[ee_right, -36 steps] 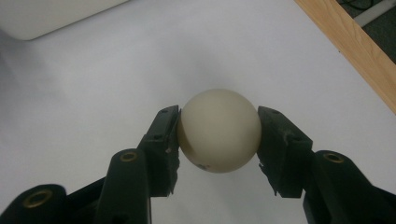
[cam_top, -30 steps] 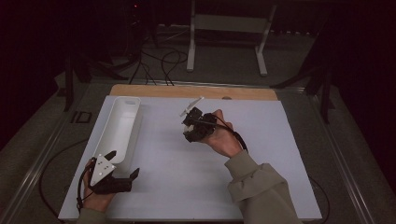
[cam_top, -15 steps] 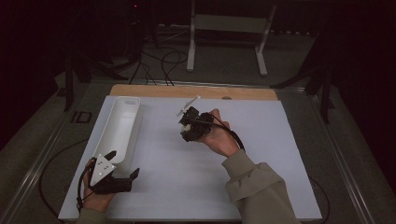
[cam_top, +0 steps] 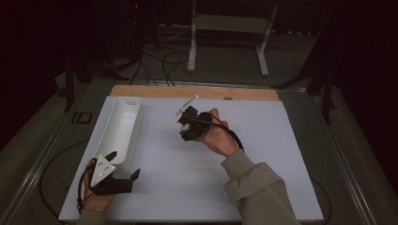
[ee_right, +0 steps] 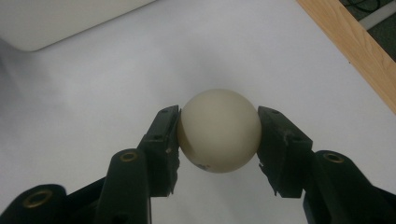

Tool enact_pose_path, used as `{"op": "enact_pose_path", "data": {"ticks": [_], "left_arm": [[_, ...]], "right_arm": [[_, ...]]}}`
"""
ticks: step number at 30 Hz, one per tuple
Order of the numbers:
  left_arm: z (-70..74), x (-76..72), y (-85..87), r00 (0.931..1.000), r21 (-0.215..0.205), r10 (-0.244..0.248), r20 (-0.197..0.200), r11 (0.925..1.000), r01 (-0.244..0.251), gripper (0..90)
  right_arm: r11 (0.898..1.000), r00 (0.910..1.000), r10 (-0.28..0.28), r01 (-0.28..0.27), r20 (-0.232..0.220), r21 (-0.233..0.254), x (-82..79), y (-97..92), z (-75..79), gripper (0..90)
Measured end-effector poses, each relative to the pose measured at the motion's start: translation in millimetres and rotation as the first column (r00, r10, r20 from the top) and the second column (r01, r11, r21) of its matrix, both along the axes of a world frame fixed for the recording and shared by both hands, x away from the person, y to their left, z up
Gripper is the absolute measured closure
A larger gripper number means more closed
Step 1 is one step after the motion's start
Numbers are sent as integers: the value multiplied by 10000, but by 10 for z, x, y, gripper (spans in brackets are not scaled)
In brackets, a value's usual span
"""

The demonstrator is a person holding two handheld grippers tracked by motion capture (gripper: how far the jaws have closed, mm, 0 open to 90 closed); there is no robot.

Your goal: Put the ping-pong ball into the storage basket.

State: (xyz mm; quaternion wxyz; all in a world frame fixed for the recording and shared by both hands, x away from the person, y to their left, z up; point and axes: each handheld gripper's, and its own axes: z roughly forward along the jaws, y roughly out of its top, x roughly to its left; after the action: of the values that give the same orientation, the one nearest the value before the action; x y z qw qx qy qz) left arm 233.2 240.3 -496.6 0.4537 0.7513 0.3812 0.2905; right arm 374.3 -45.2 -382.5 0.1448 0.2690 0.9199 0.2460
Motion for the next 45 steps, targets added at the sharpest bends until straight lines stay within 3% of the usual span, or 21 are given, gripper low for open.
{"op": "enact_pose_path", "data": {"ticks": [45], "left_arm": [[-1,0,1,10000,-42,-25,16,10000,25,0]], "right_arm": [[9996,9998,173,-172,-27,239,101,306,7,506]]}}
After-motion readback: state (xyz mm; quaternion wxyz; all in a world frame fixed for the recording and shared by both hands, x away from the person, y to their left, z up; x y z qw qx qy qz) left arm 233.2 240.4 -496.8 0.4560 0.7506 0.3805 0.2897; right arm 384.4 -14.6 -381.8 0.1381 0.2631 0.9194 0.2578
